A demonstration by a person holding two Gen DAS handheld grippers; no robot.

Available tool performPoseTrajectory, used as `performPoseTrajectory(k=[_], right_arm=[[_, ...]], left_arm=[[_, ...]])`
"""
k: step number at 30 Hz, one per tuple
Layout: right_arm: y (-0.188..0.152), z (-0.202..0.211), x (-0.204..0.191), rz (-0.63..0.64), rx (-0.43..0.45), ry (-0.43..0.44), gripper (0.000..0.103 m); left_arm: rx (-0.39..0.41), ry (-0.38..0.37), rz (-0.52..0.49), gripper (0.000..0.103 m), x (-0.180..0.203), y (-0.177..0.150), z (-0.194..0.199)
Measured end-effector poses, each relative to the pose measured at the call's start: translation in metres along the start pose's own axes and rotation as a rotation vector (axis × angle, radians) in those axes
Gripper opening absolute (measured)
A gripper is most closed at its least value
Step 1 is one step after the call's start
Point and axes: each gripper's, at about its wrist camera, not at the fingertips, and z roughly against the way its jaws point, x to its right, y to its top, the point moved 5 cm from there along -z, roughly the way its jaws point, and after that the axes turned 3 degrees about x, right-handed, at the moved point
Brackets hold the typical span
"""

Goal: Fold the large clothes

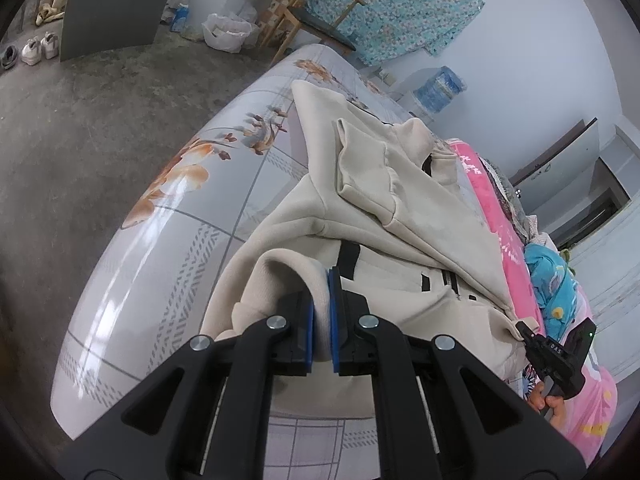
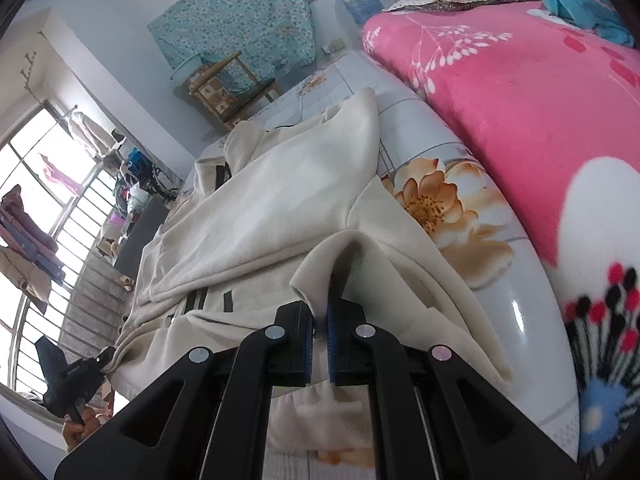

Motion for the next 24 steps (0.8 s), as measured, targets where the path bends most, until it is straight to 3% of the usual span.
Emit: performPoseTrajectory(k=[3,4,7,8,9,14,19,21,24], right_arm=[[0.0,-0.004,0.001,-0.006,-0.01,-0.005,0.016],[0.0,-0.001,0.001,-0.008,-0.006,-0.001,0.026],[0.002,0.016,-0.003,0.01,0.036,0.022,0.048],[0.002,0.024,-0.004,0.026,0.057,0.004,0.057],[0.002,0.03,-0.003,0.04,0.073,-0.016,0.06],[0.0,0.061,0.009,0.097,0.12,-0.16,0.066],[-0.013,0.049,0.028,0.139,0.047,-0.291,0.066],[-0.018,0.041,0.027,0.179,0.027,-0.317,0.066],[-0.02,0.032,0.021,0.274,0.039,-0.381,0.055]], left_arm=[[-0.005,-0.011,0.009,0.011,0.0,0.0,0.002],[0.0,-0.012,0.008,0.015,0.0,0.001,0.004],[0.057,0.013,-0.008,0.045,0.0,0.004,0.019],[0.077,0.02,-0.014,0.051,0.0,0.006,0.025],[0.102,0.033,-0.028,0.052,-0.001,0.007,0.033],[0.082,0.121,-0.083,0.059,-0.006,0.0,0.042],[0.015,0.302,-0.176,0.06,-0.012,-0.018,0.025],[0.028,0.335,-0.209,0.059,-0.01,-0.02,0.022],[0.042,0.343,-0.257,0.045,-0.004,-0.023,0.017]])
